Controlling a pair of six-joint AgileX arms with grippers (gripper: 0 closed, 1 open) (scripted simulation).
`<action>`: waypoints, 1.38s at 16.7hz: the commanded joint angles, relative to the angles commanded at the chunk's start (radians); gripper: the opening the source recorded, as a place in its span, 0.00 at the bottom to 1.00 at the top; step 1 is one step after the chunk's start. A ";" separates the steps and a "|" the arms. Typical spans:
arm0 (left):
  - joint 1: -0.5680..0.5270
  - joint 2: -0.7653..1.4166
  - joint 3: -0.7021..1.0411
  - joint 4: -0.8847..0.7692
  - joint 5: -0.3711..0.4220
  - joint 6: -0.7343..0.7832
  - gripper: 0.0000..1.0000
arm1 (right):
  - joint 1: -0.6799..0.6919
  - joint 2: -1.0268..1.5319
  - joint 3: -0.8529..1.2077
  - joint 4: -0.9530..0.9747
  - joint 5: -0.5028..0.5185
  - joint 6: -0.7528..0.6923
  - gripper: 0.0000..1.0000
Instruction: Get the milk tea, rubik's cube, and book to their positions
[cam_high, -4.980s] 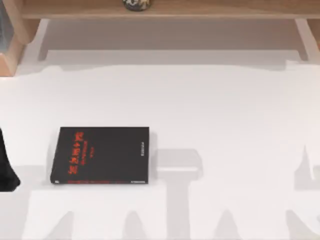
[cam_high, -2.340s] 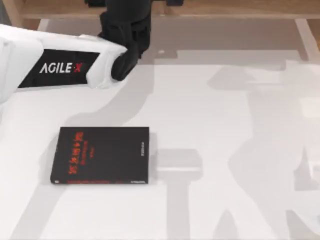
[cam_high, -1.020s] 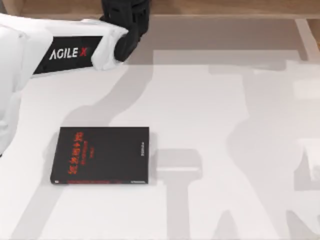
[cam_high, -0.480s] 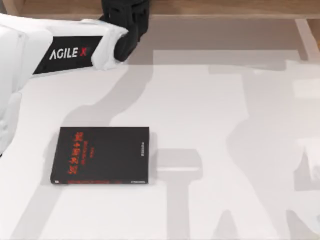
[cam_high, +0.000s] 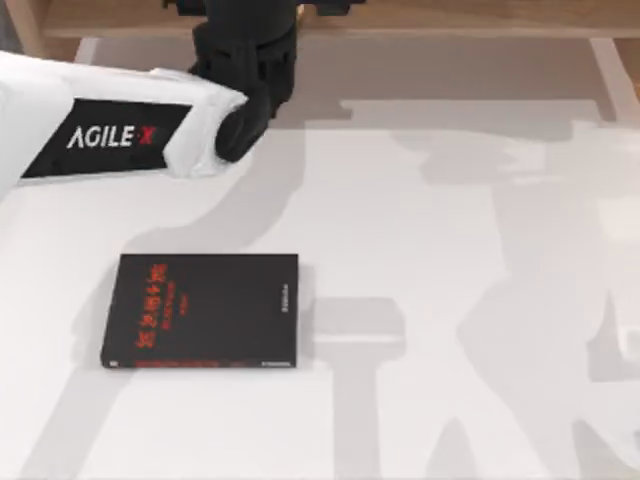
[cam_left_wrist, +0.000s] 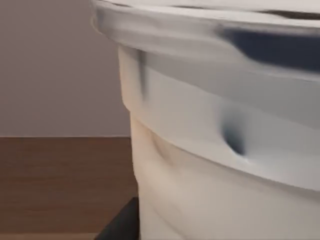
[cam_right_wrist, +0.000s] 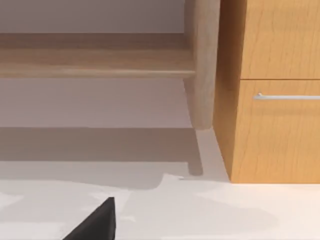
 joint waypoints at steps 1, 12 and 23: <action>-0.008 -0.029 -0.049 0.009 -0.007 0.000 0.00 | 0.000 0.000 0.000 0.000 0.000 0.000 1.00; -0.047 -0.117 -0.142 0.064 -0.004 -0.002 0.00 | 0.000 0.000 0.000 0.000 0.000 0.000 1.00; -0.067 -0.173 -0.360 0.208 0.506 -0.034 0.00 | 0.000 0.000 0.000 0.000 0.000 0.000 1.00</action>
